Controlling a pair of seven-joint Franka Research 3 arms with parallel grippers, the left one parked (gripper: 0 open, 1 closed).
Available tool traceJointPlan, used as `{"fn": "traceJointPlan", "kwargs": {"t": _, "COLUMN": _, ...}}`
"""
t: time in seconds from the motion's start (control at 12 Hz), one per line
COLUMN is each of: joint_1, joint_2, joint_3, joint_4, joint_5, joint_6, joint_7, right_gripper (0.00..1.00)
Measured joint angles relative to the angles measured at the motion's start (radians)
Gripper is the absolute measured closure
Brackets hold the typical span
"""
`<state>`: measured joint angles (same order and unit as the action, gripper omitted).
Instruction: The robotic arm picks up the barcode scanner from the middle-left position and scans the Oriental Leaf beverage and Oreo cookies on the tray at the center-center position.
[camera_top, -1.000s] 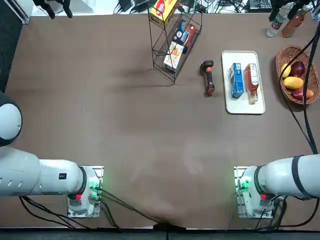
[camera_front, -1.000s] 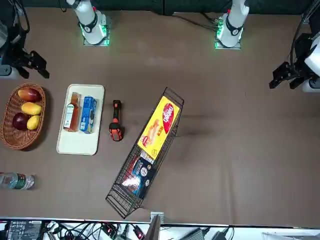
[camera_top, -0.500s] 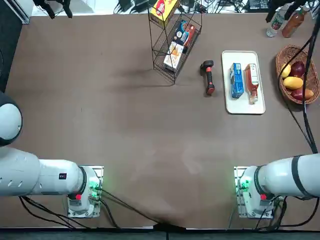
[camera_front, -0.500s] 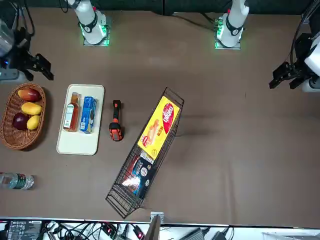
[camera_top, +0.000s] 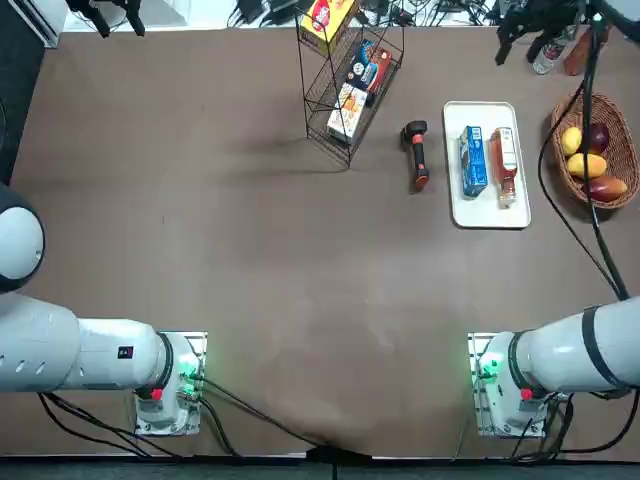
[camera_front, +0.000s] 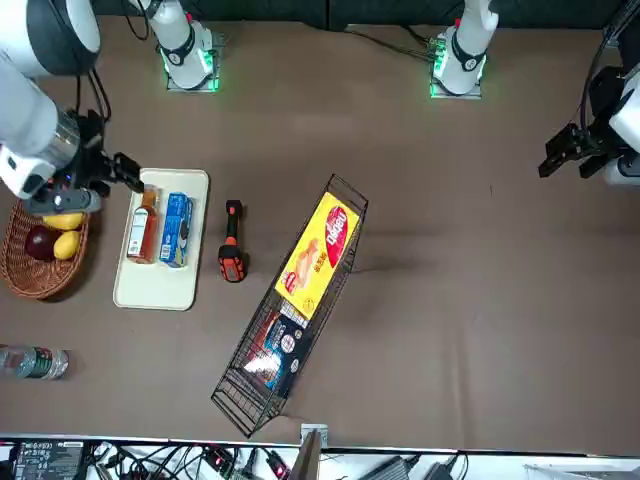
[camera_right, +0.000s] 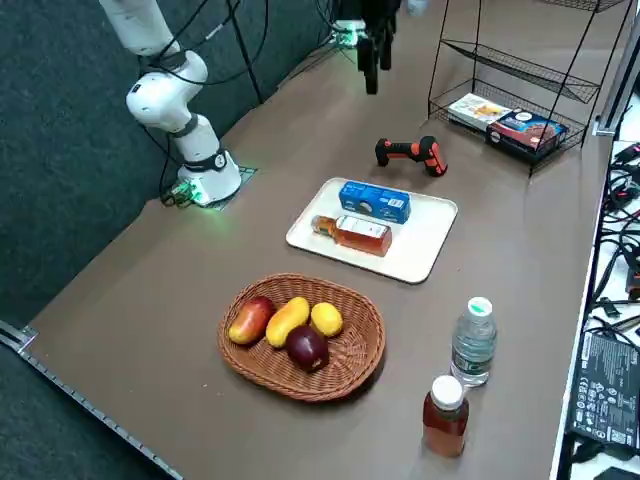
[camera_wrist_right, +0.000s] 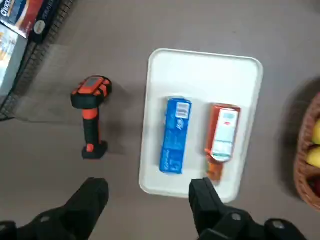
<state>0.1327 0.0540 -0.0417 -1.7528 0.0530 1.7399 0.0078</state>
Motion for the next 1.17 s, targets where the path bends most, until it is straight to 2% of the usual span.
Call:
{"fn": "traceJointPlan", "kwargs": {"t": 0.17, "joint_1": 0.011, "joint_2": 0.017, "joint_3": 0.001, "joint_4": -0.051, "joint_5": 0.026, "joint_6": 0.080, "joint_7": 0.000, "right_gripper": 0.00}}
{"fn": "traceJointPlan", "kwargs": {"t": 0.42, "joint_1": 0.068, "joint_2": 0.047, "joint_3": 0.002, "joint_4": -0.111, "joint_5": 0.031, "joint_6": 0.164, "joint_7": 0.024, "right_gripper": 0.00}}
{"fn": "traceJointPlan", "kwargs": {"t": 0.5, "joint_1": 0.116, "joint_2": 0.085, "joint_3": 0.003, "joint_4": -0.123, "joint_5": 0.031, "joint_6": 0.208, "joint_7": 0.090, "right_gripper": 0.00}}
{"fn": "traceJointPlan", "kwargs": {"t": 0.75, "joint_1": 0.190, "joint_2": 0.152, "joint_3": 0.005, "joint_4": -0.129, "joint_5": 0.031, "joint_6": 0.293, "joint_7": 0.181, "right_gripper": 0.00}}
{"fn": "traceJointPlan", "kwargs": {"t": 1.0, "joint_1": 0.221, "joint_2": 0.204, "joint_3": 0.005, "joint_4": -0.137, "joint_5": 0.031, "joint_6": 0.358, "joint_7": 0.209, "right_gripper": 0.00}}
{"fn": "traceJointPlan", "kwargs": {"t": 1.17, "joint_1": 0.238, "joint_2": 0.231, "joint_3": 0.005, "joint_4": -0.170, "joint_5": 0.031, "joint_6": 0.453, "joint_7": 0.224, "right_gripper": 0.00}}
